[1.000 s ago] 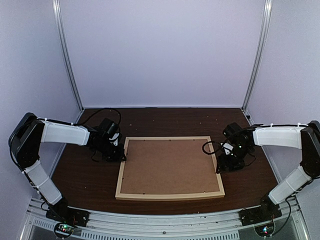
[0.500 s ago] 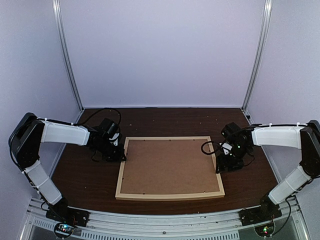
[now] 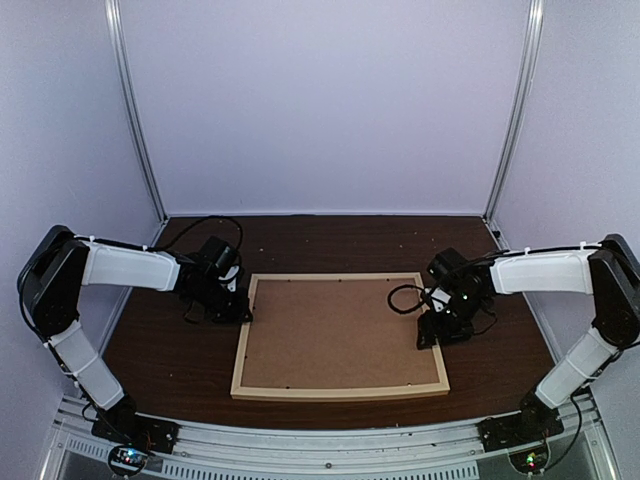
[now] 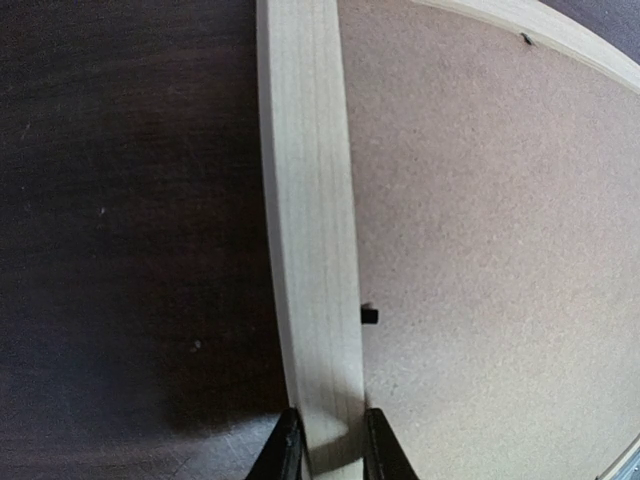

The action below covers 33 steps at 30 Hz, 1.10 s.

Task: Put the photo into the frame
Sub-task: Press the fastener onto the backboard, then position the photo frame at the center of the board.

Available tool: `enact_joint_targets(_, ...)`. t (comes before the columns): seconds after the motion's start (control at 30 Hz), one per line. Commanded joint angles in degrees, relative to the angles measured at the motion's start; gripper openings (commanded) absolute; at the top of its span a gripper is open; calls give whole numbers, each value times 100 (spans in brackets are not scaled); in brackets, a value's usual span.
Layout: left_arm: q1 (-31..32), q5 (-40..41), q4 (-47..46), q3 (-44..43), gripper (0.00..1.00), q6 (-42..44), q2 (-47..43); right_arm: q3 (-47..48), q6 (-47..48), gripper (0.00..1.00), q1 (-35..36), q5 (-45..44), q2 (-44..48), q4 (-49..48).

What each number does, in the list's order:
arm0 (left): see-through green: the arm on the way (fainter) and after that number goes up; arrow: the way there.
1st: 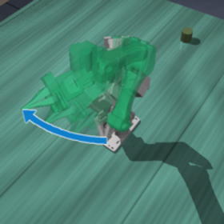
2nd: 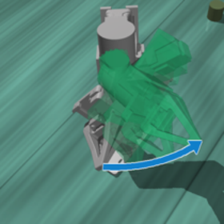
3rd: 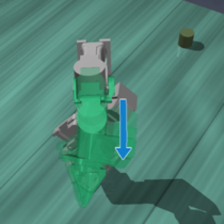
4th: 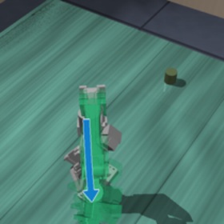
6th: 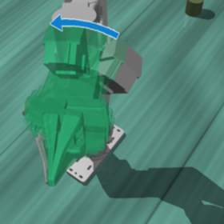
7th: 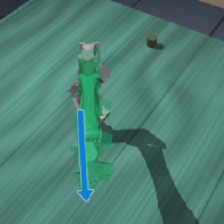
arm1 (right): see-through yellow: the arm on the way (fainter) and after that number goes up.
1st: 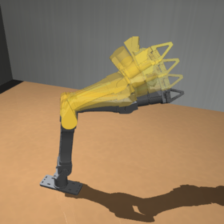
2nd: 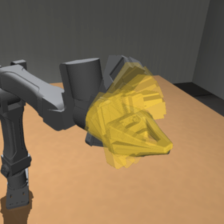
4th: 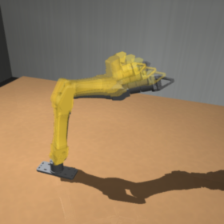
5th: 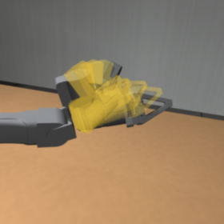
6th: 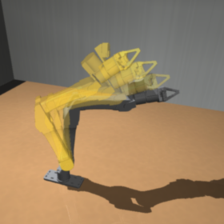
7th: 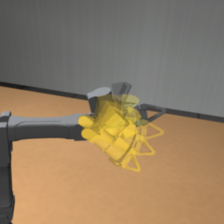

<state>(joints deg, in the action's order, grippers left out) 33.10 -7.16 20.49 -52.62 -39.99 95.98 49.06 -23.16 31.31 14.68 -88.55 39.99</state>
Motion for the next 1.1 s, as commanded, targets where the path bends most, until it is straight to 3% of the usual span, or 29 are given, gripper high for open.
enact_joint_targets(0.0, 135, -85, -58, 15, 0, 167, 228, -160, -138, 66, 175, 4, -406, -218)
enact_joint_targets(0.43, 135, -18, 20, -24, 0, 215, 179, 138, -19, 68, 110, -14, -242, -40)
enact_joint_targets(0.73, 135, 33, 43, -73, 3, 254, 166, 133, 45, 68, -459, 400, 154, -208)
enact_joint_targets(1.07, 133, 60, 77, -64, 4, 263, 140, 114, 180, 63, -840, 873, -309, -646)
